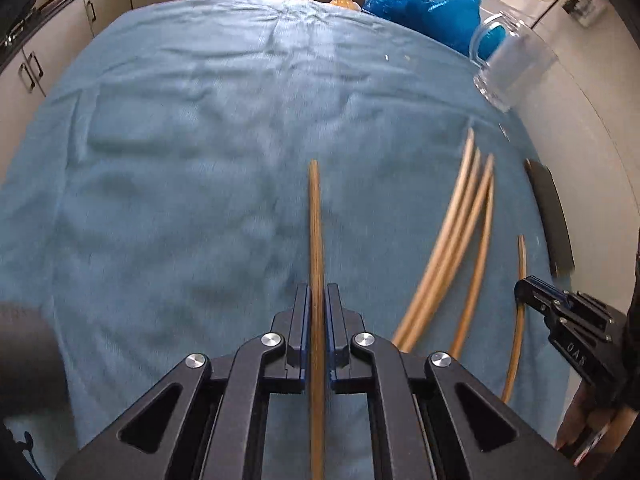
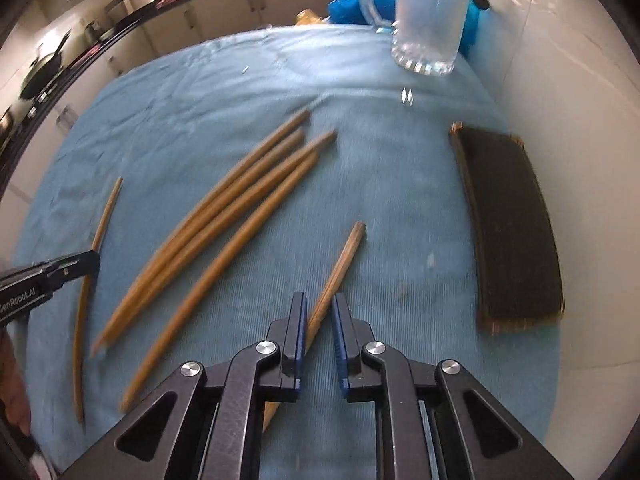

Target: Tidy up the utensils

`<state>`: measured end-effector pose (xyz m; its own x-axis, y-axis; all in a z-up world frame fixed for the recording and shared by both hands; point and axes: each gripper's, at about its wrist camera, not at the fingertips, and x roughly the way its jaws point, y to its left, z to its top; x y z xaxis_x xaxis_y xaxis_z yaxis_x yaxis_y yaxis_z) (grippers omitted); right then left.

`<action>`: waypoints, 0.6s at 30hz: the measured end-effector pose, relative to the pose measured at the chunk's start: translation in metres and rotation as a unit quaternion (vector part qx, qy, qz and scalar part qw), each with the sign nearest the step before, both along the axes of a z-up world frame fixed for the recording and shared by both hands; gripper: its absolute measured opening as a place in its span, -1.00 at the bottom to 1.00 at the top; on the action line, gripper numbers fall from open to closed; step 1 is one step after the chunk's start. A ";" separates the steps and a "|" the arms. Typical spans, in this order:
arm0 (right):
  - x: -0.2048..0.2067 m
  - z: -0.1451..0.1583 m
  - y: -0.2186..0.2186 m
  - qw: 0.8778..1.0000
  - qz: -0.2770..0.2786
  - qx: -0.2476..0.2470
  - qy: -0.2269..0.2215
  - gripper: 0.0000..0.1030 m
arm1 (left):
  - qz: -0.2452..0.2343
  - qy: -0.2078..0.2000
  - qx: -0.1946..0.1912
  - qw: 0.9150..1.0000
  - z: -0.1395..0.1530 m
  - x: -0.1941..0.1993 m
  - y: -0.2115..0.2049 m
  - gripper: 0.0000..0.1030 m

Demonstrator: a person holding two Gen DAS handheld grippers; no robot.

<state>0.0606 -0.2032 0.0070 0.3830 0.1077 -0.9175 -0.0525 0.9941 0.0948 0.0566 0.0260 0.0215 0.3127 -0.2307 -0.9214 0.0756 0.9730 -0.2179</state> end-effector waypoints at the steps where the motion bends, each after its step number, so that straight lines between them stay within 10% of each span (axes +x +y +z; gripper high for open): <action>1: -0.011 0.000 0.000 1.000 0.012 0.001 0.008 -0.74 | -0.002 0.002 -0.002 1.000 -0.001 -0.008 0.002 -0.88; 18: 0.002 -0.004 -0.007 0.989 -0.025 0.009 0.145 -0.58 | -0.033 0.056 0.033 0.997 -0.001 0.004 -0.009 -0.87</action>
